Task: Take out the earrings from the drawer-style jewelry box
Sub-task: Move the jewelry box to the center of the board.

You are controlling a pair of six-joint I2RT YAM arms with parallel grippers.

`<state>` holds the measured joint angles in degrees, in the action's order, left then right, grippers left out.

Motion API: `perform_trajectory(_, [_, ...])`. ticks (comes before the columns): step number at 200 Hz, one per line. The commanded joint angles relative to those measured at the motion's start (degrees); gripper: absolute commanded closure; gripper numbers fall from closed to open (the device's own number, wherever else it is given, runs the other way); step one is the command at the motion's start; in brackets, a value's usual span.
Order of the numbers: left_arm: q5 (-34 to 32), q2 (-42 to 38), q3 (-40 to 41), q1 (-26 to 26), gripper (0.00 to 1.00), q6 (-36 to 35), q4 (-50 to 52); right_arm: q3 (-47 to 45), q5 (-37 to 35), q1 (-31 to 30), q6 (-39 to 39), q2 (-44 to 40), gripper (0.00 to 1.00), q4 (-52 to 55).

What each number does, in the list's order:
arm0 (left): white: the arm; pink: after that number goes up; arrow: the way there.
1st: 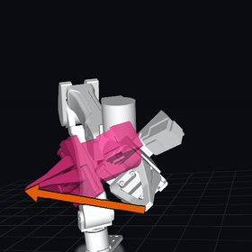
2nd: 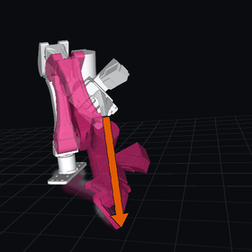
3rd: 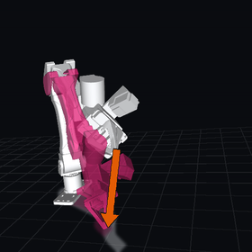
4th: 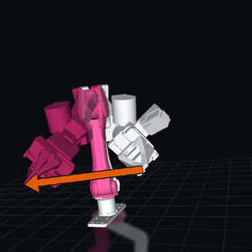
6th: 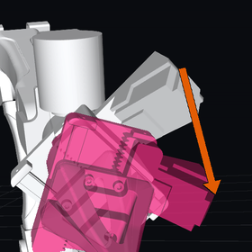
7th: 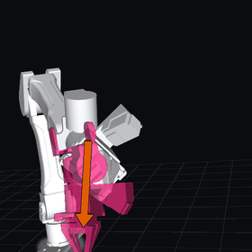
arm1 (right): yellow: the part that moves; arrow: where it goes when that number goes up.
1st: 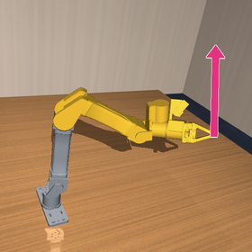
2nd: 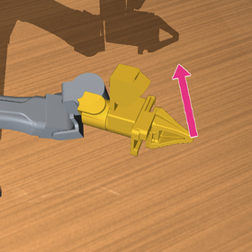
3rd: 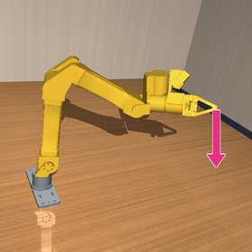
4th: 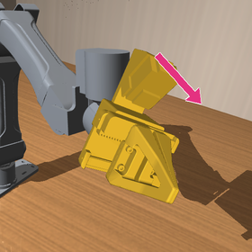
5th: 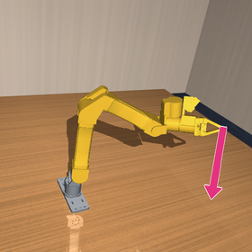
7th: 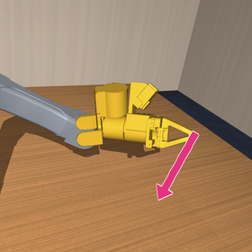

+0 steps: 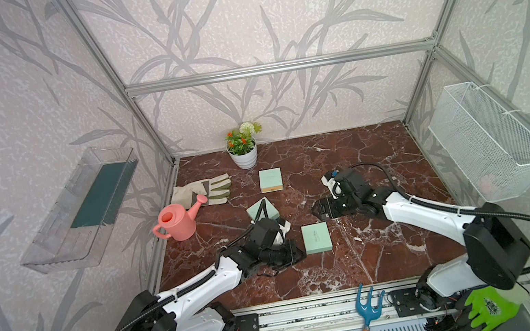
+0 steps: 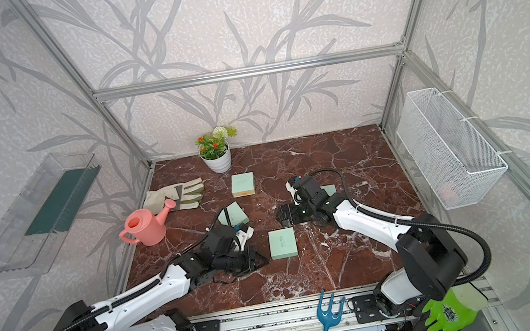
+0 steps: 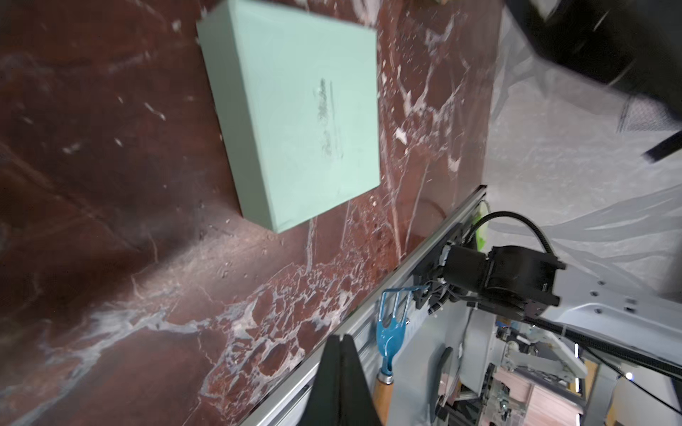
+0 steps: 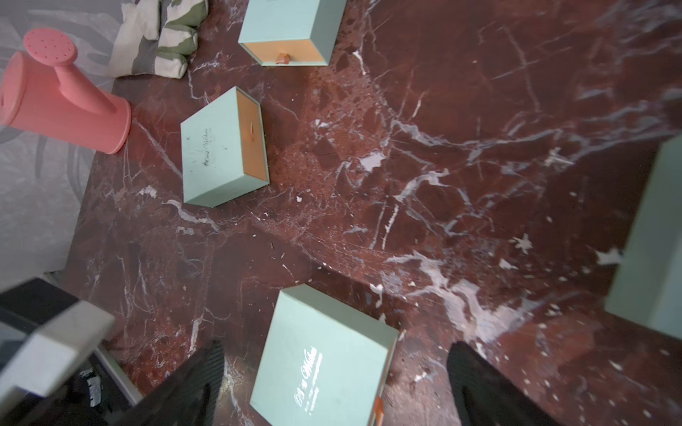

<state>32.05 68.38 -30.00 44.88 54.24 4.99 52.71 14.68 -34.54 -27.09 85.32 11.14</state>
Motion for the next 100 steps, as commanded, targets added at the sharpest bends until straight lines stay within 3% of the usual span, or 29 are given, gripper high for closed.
perform_trajectory(1, [-2.60, 2.51, -1.01, 1.78, 1.00, 2.78, -2.61, 2.15, 7.06, 0.51, 2.22, 3.42, 0.06, -3.81])
perform_trajectory(100, [-8.16, 19.62, -4.36, 4.54, 1.00, 10.36, -12.80, -0.57, 16.58, 2.12, 0.42, 13.92, 0.11, -10.00])
